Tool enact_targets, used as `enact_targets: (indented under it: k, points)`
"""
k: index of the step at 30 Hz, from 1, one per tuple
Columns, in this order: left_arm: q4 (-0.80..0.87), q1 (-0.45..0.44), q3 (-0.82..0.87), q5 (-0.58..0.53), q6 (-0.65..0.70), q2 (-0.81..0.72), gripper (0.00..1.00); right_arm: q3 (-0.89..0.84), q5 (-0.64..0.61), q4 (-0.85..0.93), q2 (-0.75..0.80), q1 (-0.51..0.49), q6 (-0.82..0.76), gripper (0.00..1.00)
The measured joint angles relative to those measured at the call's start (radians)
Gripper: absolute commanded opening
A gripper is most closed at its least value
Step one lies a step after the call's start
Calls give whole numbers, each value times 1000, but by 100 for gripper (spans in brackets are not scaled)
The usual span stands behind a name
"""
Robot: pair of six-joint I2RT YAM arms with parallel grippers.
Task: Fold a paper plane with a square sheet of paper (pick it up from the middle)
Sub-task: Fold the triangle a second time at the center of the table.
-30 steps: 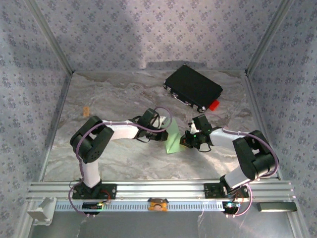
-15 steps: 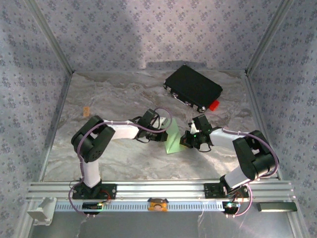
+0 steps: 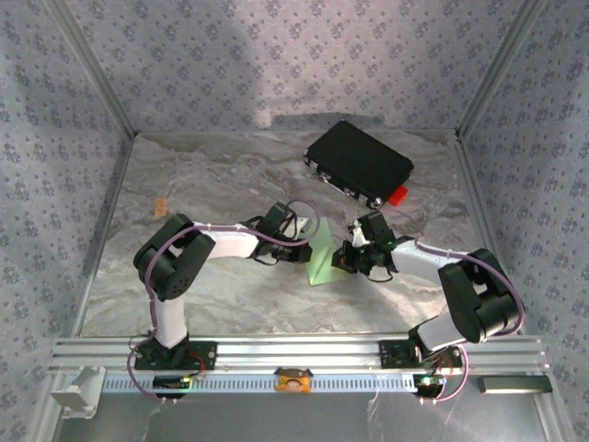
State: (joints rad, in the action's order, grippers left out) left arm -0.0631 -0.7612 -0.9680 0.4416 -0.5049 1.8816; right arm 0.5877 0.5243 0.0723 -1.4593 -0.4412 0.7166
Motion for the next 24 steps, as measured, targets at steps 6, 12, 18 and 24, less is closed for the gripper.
enact_targets:
  k: [6,12,18,24]
  points:
    - [11,-4,-6,2,0,0,0,-3,-10,9,-34,-6,0,0]
    - [15,-11,-6,-1,0,0,0,-13,-21,14,-38,-6,0,0]
    - [15,-11,-6,-1,0,0,0,-13,-21,14,-38,-6,0,0]
    - [19,-11,-10,-9,11,-2,0,-13,-21,14,-38,-6,0,0]
